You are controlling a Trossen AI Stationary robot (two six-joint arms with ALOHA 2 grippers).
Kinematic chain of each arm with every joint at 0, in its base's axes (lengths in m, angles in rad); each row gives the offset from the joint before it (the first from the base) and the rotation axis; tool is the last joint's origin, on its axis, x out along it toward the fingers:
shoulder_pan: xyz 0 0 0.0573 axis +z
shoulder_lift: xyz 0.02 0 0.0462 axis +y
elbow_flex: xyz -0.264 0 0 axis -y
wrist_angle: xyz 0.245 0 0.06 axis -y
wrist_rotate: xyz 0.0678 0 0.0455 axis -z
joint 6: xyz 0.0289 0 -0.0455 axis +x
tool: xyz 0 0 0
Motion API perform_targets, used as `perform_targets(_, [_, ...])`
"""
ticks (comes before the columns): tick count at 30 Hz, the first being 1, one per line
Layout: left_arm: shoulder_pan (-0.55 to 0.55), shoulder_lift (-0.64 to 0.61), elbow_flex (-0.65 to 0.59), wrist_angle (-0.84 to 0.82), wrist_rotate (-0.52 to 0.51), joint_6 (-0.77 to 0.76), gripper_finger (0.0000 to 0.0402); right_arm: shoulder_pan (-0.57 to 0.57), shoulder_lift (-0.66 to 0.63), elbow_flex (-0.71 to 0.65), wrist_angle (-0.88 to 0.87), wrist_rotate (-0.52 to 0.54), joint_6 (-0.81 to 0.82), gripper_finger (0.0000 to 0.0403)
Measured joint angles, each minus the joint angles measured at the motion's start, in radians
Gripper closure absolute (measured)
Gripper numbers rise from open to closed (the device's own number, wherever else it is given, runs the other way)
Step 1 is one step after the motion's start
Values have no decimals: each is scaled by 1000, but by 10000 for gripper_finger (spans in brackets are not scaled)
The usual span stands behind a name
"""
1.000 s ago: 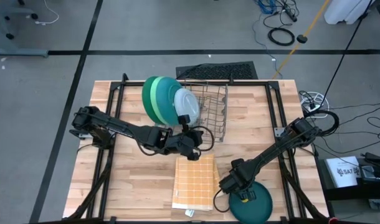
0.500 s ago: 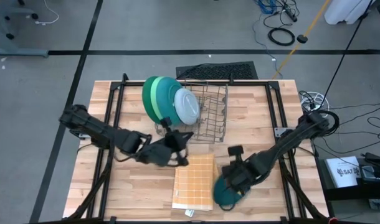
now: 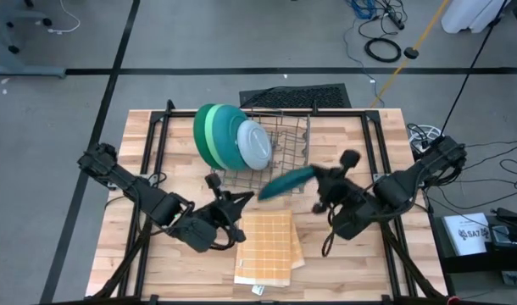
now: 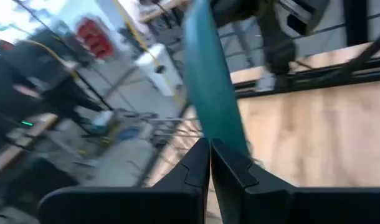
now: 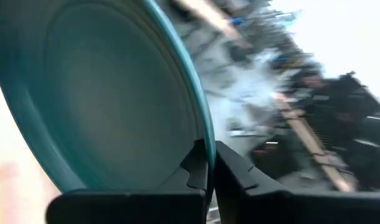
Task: Sort dishes
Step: Put the dark blue plate in the dish rack
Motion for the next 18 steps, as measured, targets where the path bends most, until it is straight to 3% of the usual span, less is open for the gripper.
perform_targets(6, [43,0,0,153,-177,195,375,-58,-6,0,10,301,3,403])
perform_targets(9, [110,-1,0,236,-163,296,373,-98,5,0,11,338,16,403])
perform_targets(11, [167,0,0,260,-100,350,360,-135,7,-1,11,334,23,403])
perform_targets(14, [260,0,0,256,4,362,314,-179,5,-1,1,339,31,403])
perform_targets(18, [344,0,0,260,16,368,224,-210,5,-2,-4,339,29,403])
